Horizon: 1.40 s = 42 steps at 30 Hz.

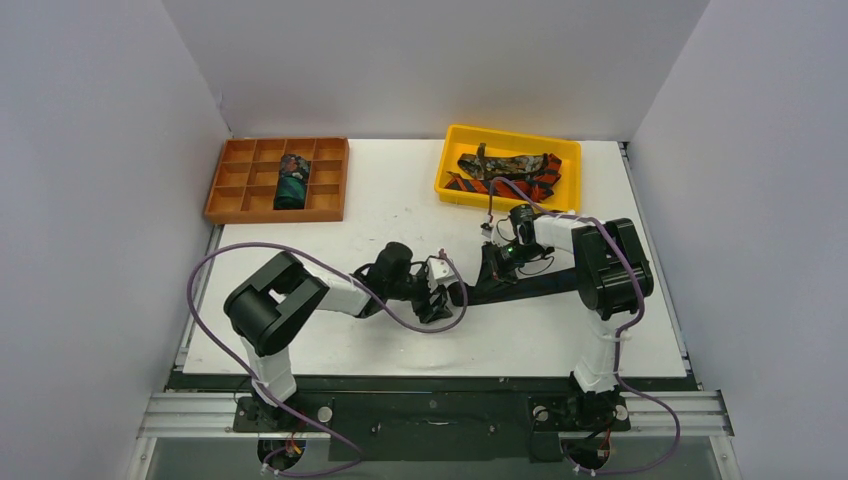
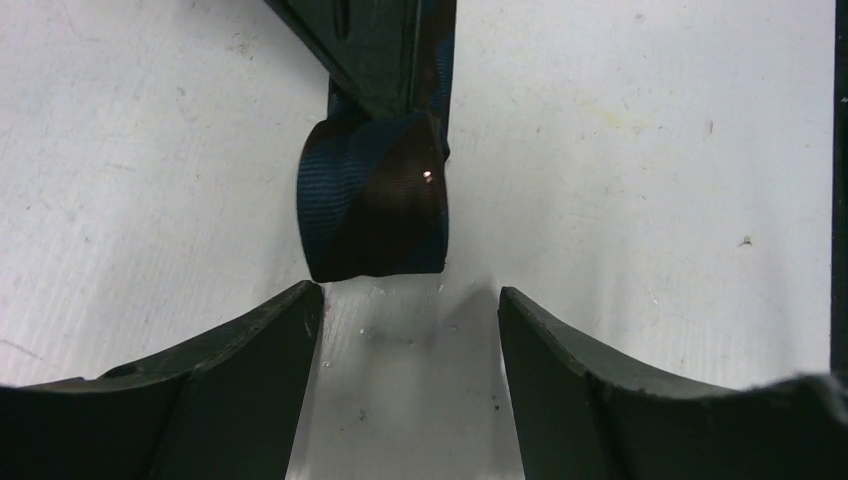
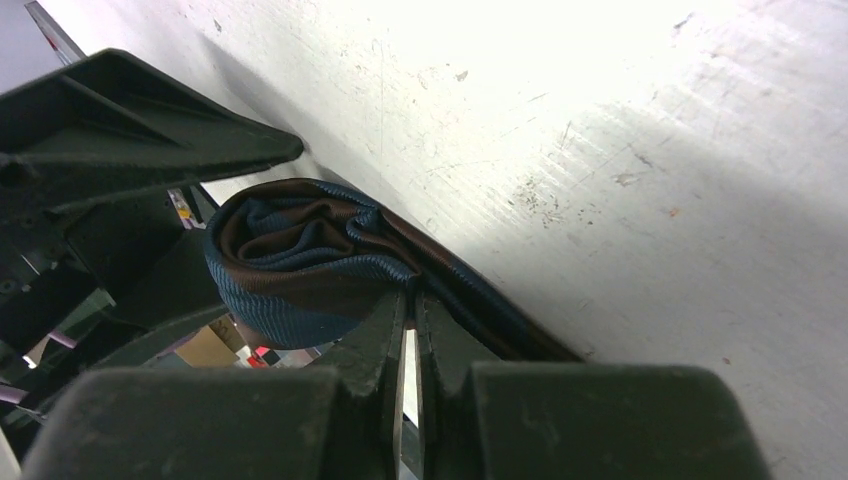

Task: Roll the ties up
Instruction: Roll the tie at the center of the board.

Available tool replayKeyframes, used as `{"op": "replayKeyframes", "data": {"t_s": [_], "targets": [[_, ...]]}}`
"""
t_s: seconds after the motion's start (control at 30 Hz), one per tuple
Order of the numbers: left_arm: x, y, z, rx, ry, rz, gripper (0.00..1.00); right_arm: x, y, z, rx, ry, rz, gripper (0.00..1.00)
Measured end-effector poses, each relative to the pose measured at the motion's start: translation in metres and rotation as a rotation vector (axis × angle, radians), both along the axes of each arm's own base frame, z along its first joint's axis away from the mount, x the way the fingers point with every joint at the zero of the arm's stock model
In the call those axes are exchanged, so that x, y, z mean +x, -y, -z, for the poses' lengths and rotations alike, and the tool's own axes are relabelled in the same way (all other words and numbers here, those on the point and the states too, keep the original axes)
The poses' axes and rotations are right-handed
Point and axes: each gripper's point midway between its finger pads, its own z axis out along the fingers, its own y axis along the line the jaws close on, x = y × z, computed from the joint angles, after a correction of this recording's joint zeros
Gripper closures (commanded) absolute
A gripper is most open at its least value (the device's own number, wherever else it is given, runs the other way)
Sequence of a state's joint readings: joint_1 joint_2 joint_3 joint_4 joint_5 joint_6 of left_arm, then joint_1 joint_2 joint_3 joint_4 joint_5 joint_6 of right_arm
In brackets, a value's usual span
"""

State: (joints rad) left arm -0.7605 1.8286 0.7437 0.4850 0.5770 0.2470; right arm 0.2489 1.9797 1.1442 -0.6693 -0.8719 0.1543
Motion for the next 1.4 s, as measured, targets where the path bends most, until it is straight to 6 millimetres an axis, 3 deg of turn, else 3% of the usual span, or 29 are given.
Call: {"op": "replayKeyframes", "data": {"t_s": [0.17, 0.43, 0.73, 0.93, 1.4], "targets": [[0.005, -0.005, -0.003, -0.03, -0.045, -0.041, 0.38, 0.0, 0.0, 0.0, -0.005, 0.004, -0.003, 1.0], [-0.001, 0.005, -0.006, -0.065, -0.113, -0.009, 0.44, 0.0, 0.0, 0.0, -0.019, 0.007, -0.01, 1.0], [0.009, 0.021, -0.008, -0.08, -0.103, 0.004, 0.59, 0.0, -0.001, 0.0, -0.02, 0.007, -0.011, 1.0], [0.013, 0.035, -0.017, -0.094, -0.068, 0.014, 0.59, 0.0, -0.001, 0.0, -0.03, 0.009, -0.016, 1.0], [0.021, 0.049, -0.01, -0.084, -0.032, 0.033, 0.54, 0.0, -0.001, 0.0, -0.033, 0.009, -0.017, 1.0]]}}
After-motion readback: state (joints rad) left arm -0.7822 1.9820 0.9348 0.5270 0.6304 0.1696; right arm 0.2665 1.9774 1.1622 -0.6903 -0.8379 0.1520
